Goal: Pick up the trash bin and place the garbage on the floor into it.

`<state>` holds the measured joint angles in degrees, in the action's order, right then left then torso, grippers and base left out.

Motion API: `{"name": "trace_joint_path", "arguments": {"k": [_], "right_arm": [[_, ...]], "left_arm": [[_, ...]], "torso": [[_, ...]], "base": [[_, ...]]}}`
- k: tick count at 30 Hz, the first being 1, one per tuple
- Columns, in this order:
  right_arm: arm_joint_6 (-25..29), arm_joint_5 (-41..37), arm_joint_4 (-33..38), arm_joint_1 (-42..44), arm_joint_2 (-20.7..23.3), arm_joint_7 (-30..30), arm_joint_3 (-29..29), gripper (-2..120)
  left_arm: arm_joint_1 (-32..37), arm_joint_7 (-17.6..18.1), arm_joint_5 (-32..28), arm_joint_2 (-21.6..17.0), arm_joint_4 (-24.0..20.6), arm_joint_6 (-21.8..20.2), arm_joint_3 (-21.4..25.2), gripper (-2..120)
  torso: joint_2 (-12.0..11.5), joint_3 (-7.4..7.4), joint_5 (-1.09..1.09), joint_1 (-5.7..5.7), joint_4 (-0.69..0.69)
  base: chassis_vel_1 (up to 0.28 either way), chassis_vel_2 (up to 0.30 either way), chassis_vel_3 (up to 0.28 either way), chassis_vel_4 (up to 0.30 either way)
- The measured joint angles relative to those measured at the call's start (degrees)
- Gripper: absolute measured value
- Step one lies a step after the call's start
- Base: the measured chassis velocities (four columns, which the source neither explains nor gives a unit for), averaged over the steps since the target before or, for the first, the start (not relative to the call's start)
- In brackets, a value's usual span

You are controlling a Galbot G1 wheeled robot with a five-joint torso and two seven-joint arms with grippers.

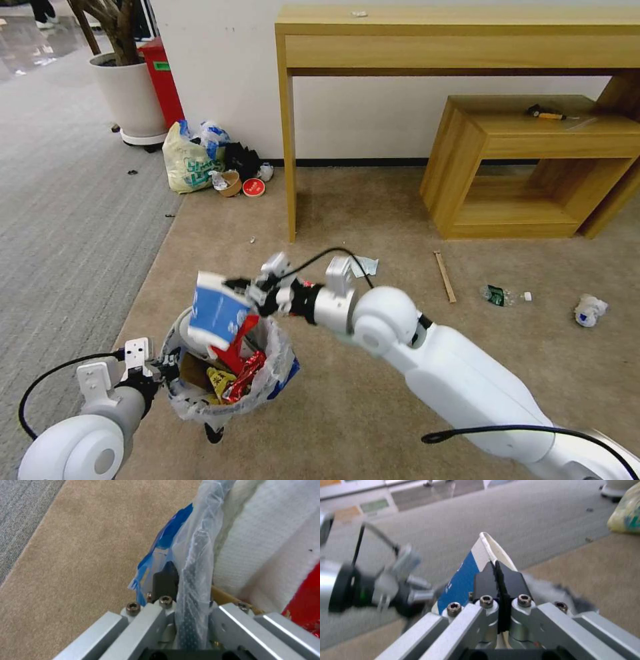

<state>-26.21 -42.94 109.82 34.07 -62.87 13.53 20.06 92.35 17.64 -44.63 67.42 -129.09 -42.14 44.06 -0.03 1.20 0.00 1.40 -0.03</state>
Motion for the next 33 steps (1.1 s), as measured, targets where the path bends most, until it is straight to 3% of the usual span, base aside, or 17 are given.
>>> {"name": "trace_joint_path", "arguments": {"k": [5, 7, 15, 19, 25, 30, 33], "right_arm": [[0.0, 2.4, 0.0, 0.4, 2.2, 0.5, 2.2, 0], [0.2, 4.4, -0.1, 1.0, 2.6, -0.5, 4.4, 16], [-0.3, 2.7, 0.5, 2.4, 1.9, -4.2, 3.2, 41], [-0.6, 1.1, 1.7, 3.4, 1.5, -7.0, -1.5, 55], [0.7, 0.7, 1.5, 7.6, 1.4, -16.1, -10.5, 80], [1.7, 4.6, -0.2, 14.0, 1.4, -16.4, -18.9, 97], [2.3, 5.3, -0.9, 16.3, 0.6, -15.8, -22.5, 100]], "left_arm": [[-0.2, -0.1, -0.3, 0.0, 0.3, 0.0, 0.2, 0], [-0.4, -0.1, -0.7, 0.0, 0.4, 0.0, 0.2, 0], [-0.3, -0.1, -0.7, 0.2, 0.3, 0.0, 0.3, 0], [-0.2, -0.2, -0.7, 0.5, 0.2, 0.0, 0.6, 0], [0.0, -0.7, -0.3, 1.6, 0.2, 0.0, 0.6, 0], [0.2, -1.1, -0.1, 1.9, -0.2, 0.0, 1.1, 0], [0.5, -1.3, -0.1, 1.9, -0.5, 0.0, 1.4, 0]], "torso": [[0.0, 0.0, 0.0, 0.0, 0.01], [0.0, 0.0, 0.0, 0.0, 0.01], [0.0, 0.0, 0.0, 0.0, 0.01], [0.0, 0.0, 0.0, 0.0, 0.02], [0.0, 0.0, 0.0, 0.0, 0.02], [0.0, 0.0, 0.0, 0.0, -0.01], [0.0, 0.0, 0.01, 0.0, 0.0]], "base": [[0.0, 0.0, 0.0, 0.0], [0.0, 0.0, 0.0, 0.0], [0.0, 0.0, 0.0, 0.0], [0.0, 0.0, 0.0, 0.0], [0.0, 0.0, 0.0, 0.0], [0.0, 0.0, 0.0, 0.0], [0.0, 0.0, 0.0, 0.0]]}}
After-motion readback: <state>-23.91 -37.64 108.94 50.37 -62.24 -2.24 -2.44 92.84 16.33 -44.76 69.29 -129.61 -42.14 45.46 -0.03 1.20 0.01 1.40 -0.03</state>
